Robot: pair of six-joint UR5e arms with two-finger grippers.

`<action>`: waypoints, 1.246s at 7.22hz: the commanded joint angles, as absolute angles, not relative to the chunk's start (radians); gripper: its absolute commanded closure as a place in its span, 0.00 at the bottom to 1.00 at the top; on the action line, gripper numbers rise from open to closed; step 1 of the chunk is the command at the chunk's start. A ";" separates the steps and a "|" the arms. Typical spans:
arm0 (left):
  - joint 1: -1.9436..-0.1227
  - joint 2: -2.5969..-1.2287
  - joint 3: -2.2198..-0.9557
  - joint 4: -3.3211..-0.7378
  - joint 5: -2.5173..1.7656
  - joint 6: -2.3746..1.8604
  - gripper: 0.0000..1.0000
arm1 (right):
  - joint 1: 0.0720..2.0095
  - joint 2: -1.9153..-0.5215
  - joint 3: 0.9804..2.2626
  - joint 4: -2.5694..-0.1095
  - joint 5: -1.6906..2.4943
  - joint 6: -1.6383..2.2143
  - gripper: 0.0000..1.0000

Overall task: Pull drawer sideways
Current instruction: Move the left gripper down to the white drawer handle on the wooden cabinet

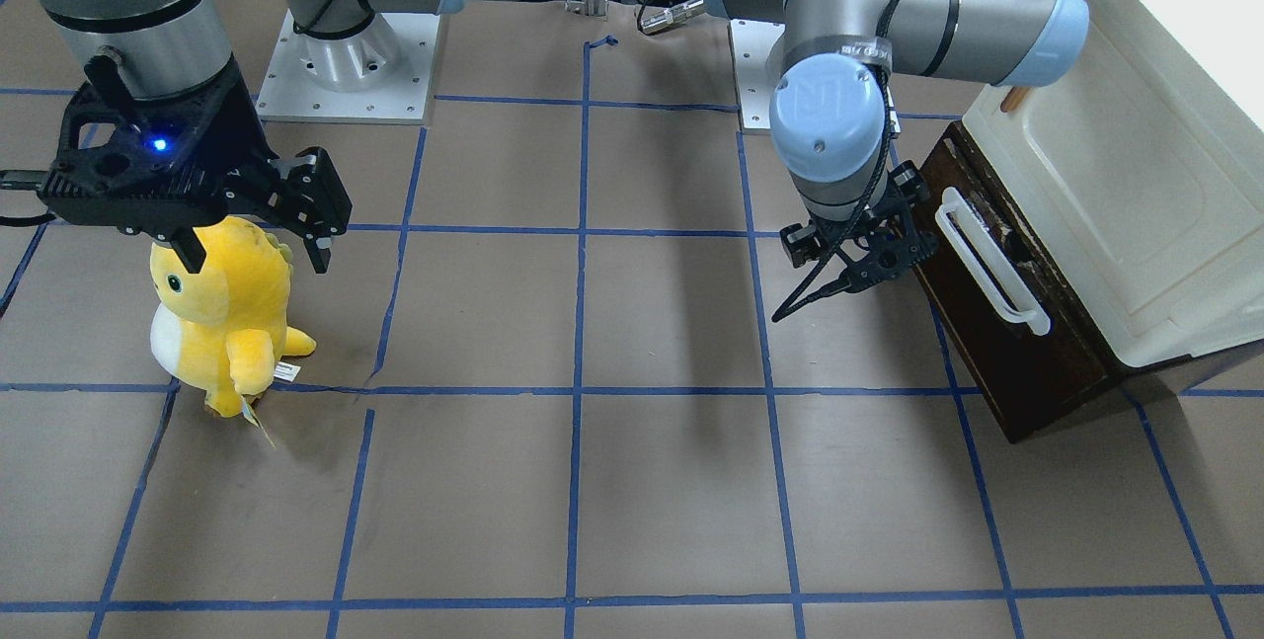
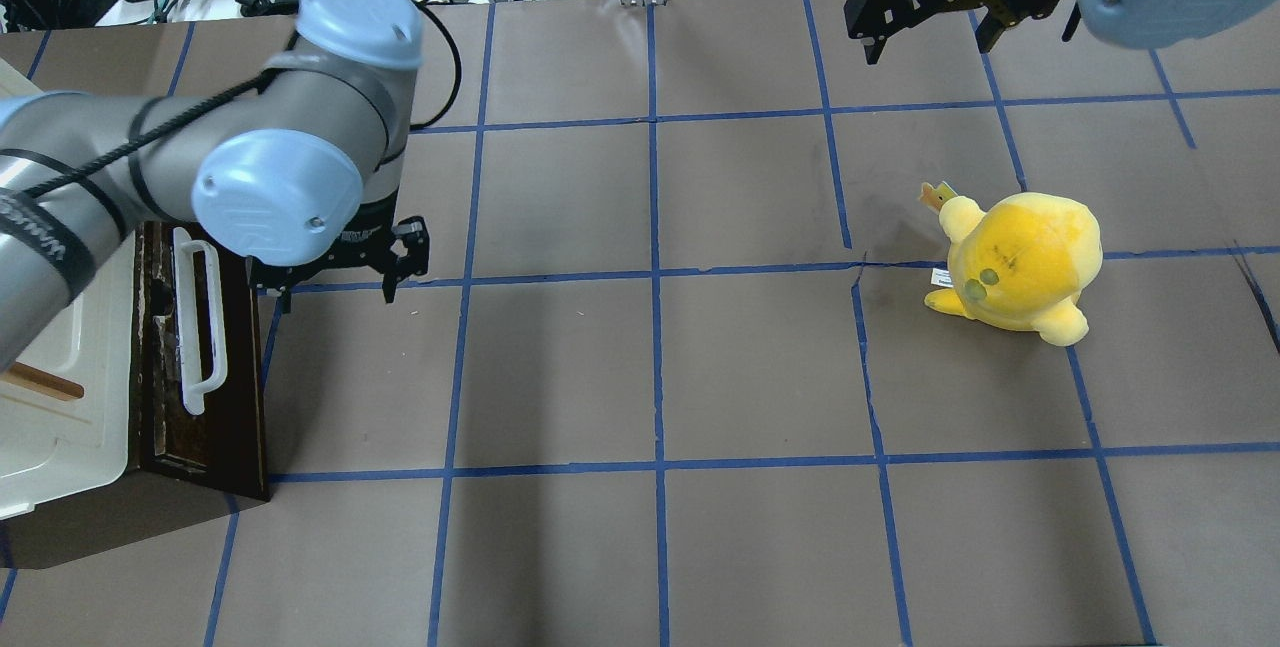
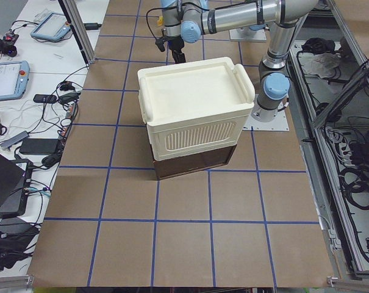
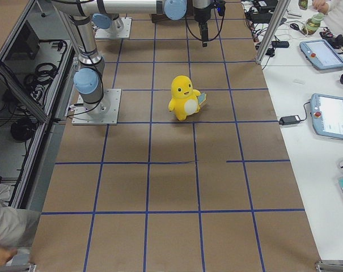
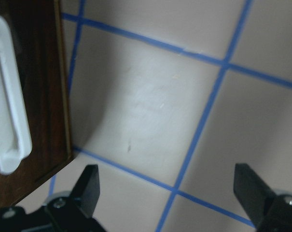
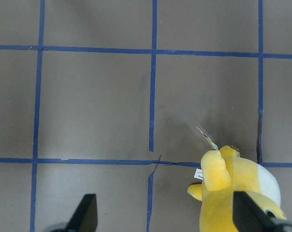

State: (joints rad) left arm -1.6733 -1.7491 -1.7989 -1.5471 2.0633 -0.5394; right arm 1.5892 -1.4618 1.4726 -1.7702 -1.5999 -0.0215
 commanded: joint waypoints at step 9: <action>-1.635 -1.997 -1.875 -1.657 2.698 -0.683 0.17 | 1.589 -1.462 1.473 -1.770 -1.600 -0.021 0.00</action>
